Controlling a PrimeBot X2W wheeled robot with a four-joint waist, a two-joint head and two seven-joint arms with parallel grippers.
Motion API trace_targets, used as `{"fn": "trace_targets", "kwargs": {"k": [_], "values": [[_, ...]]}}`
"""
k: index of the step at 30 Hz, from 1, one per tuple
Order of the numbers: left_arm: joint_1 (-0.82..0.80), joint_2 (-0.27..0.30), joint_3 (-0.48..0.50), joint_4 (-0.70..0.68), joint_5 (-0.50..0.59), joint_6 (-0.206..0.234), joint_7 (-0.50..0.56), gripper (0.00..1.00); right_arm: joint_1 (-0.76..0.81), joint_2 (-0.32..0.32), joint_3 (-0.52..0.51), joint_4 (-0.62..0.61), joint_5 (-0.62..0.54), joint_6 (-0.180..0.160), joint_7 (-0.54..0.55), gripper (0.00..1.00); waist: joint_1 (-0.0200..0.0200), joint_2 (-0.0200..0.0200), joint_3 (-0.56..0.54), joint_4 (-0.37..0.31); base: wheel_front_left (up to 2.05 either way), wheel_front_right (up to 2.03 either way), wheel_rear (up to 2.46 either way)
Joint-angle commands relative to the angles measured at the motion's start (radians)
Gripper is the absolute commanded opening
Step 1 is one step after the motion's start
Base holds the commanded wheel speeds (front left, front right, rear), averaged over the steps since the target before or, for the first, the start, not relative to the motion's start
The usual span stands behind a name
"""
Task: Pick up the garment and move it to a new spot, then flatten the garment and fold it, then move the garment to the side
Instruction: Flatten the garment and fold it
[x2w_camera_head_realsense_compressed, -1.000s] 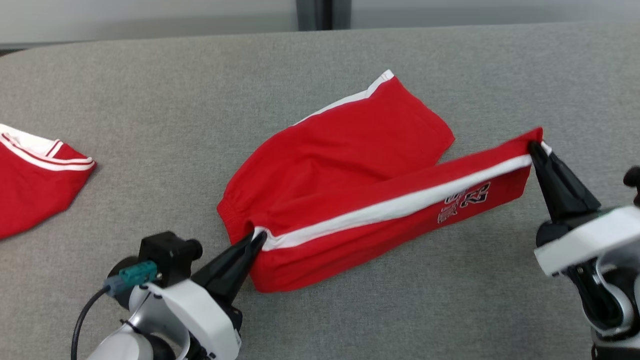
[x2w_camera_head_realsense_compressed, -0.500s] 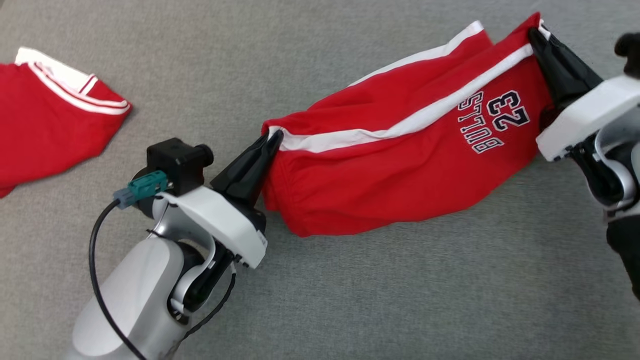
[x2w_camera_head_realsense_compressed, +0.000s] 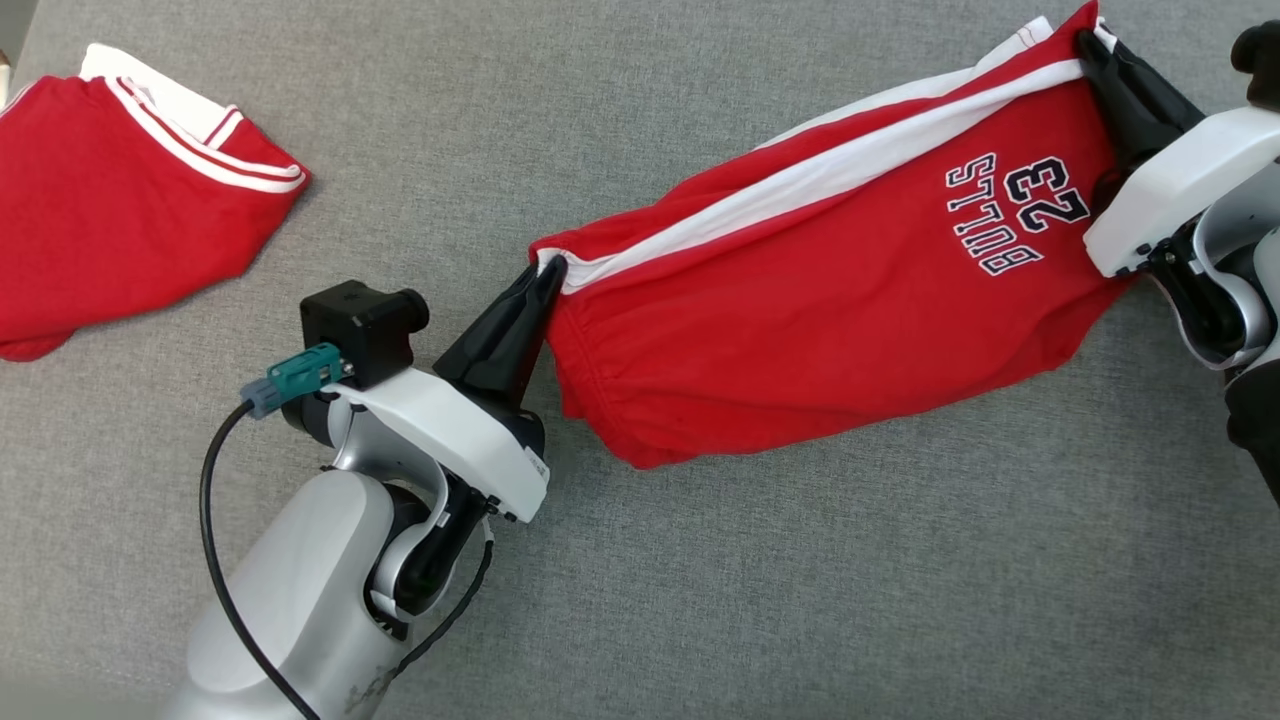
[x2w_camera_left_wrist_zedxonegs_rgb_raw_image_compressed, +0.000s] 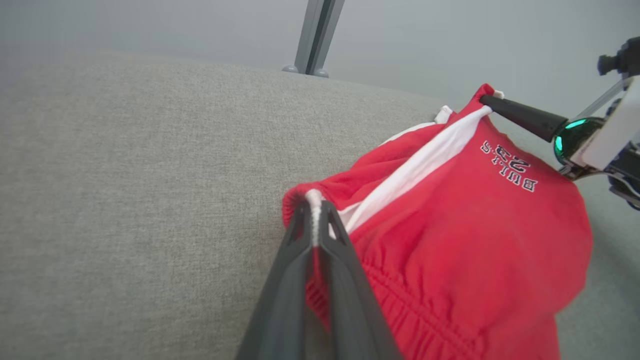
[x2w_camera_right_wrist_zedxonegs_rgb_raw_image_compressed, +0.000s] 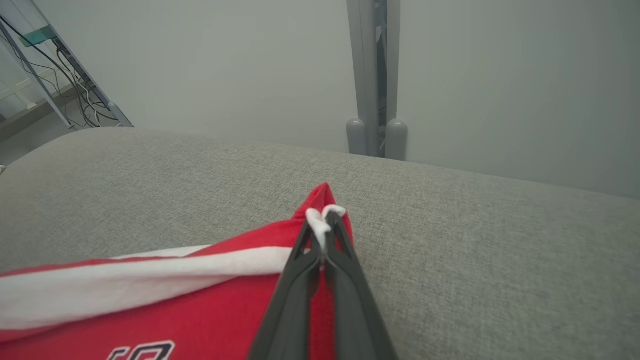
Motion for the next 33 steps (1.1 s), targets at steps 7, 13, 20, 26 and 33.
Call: {"fn": "trace_targets", "kwargs": {"k": [7, 13, 20, 26, 33], "values": [[0.033, -0.020, 0.060, 0.022, -0.001, 0.051, -0.113, 1.00, 0.006, 0.010, 0.043, 0.075, 0.072, 0.000, -0.136, 1.00, 0.0000, 0.0000, -0.058, -0.027, 0.00, 0.00, 0.00], [0.073, -0.009, 0.108, -0.007, 0.037, 0.133, -0.201, 1.00, 0.073, 0.027, -0.006, 0.063, 0.057, 0.000, -0.214, 1.00, 0.0000, 0.0000, -0.123, -0.077, 0.00, 0.00, 0.00], [0.111, 0.022, 0.133, -0.063, 0.103, 0.198, -0.246, 1.00, 0.251, 0.071, -0.205, -0.145, -0.121, 0.000, -0.217, 1.00, 0.0000, 0.0000, -0.177, -0.145, 0.00, 0.00, 0.00], [0.144, 0.073, 0.141, -0.083, 0.180, 0.237, -0.262, 1.00, 0.435, 0.138, -0.306, -0.292, -0.265, 0.000, -0.217, 1.00, 0.0000, 0.0000, -0.208, -0.197, 0.00, 0.00, 0.00], [0.184, 0.106, 0.150, -0.071, 0.207, 0.248, -0.269, 1.00, 0.570, 0.180, -0.354, -0.374, -0.328, 0.000, -0.217, 1.00, 0.0000, 0.0000, -0.234, -0.218, 0.00, 0.00, 0.00]]}}
